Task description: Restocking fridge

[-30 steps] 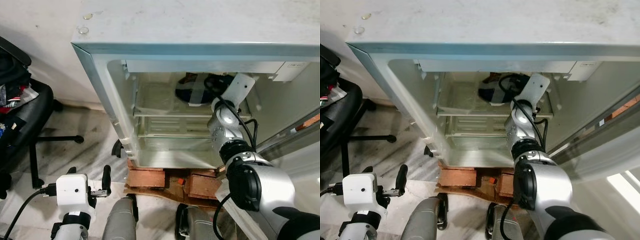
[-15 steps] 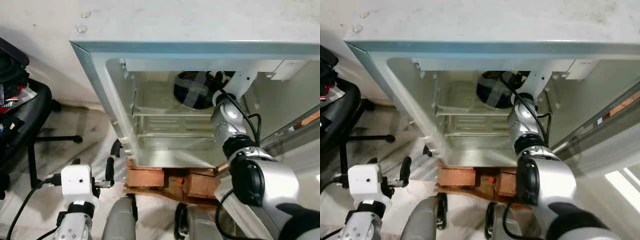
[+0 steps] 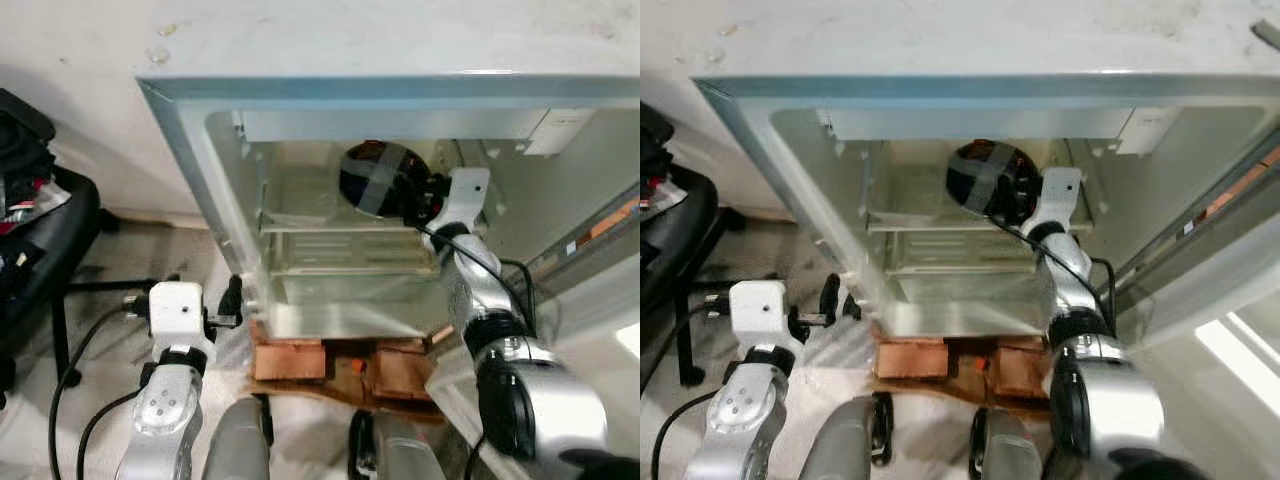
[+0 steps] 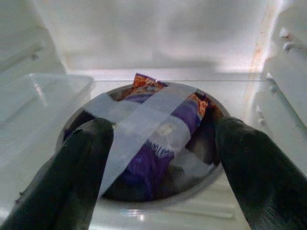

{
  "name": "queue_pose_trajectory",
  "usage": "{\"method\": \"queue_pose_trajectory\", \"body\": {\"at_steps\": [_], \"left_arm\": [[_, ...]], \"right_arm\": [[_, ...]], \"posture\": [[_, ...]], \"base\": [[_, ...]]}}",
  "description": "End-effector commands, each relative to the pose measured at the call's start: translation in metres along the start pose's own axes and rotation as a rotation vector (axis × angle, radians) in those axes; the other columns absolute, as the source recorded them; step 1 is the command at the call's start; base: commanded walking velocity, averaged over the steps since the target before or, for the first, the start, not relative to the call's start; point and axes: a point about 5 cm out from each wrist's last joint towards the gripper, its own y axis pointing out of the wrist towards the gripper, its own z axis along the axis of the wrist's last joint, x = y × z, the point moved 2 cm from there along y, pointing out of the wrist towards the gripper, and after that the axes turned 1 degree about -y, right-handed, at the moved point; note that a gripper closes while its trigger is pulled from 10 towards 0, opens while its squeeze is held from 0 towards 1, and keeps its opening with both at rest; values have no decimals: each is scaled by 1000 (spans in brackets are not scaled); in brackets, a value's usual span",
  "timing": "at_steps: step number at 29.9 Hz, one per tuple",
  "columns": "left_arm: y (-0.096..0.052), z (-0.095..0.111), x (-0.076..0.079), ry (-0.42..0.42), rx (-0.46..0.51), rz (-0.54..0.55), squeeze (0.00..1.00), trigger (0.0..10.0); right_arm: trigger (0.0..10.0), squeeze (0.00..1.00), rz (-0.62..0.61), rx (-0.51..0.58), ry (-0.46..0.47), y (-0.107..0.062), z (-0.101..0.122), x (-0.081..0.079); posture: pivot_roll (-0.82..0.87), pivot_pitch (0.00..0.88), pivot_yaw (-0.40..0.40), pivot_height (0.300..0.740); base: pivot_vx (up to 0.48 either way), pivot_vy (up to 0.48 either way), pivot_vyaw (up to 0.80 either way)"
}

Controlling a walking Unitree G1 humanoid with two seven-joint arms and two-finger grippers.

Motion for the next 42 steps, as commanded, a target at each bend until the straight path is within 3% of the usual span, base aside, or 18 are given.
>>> {"method": "queue_pose_trajectory", "body": {"at_steps": [1,7,9,17,24,25,27,28,34,42], "left_arm": [[-2,-6,-2,17,-19,9,0,10000],[6,-6,-1,33,-13,-9,0,10000],[16,-7,2,52,-11,-40,0,10000],[20,-11,5,56,-16,-59,0,10000],[19,-11,5,53,-10,-42,0,10000],[19,-11,5,54,-10,-44,0,10000],[19,-11,5,54,-10,-44,0,10000],[19,-12,5,55,-11,-48,0,10000],[21,-13,7,58,-6,-63,0,10000],[21,-14,7,58,-4,-63,0,10000]], "right_arm": [[10000,1000,22,4,-4,-1,1,-3],[10000,1000,57,14,1,-7,-2,-10],[10000,1000,102,32,-23,-19,-7,-23],[10000,1000,165,39,-19,-44,-12,-40],[10000,1000,-58,20,97,-55,-27,-30],[10000,922,-92,3,142,-58,-31,-29],[10000,922,-92,3,142,-58,-31,-29],[10000,839,-114,-10,172,-61,-34,-29],[10000,839,-103,-37,172,-72,-31,-34],[10000,839,-112,-46,177,-73,-30,-34]], "posture": [[144,93,-1,740],[113,63,18,740],[86,46,33,740],[68,27,25,740],[79,32,34,740],[76,35,36,740],[76,35,36,740],[75,36,37,740],[70,37,37,740],[70,37,37,740]], "base": [[0,0,0],[0,0,0],[0,0,0],[-133,0,0],[-271,0,0],[-270,0,0],[-270,0,0],[-274,0,0],[-270,0,0],[-270,0,0]]}}
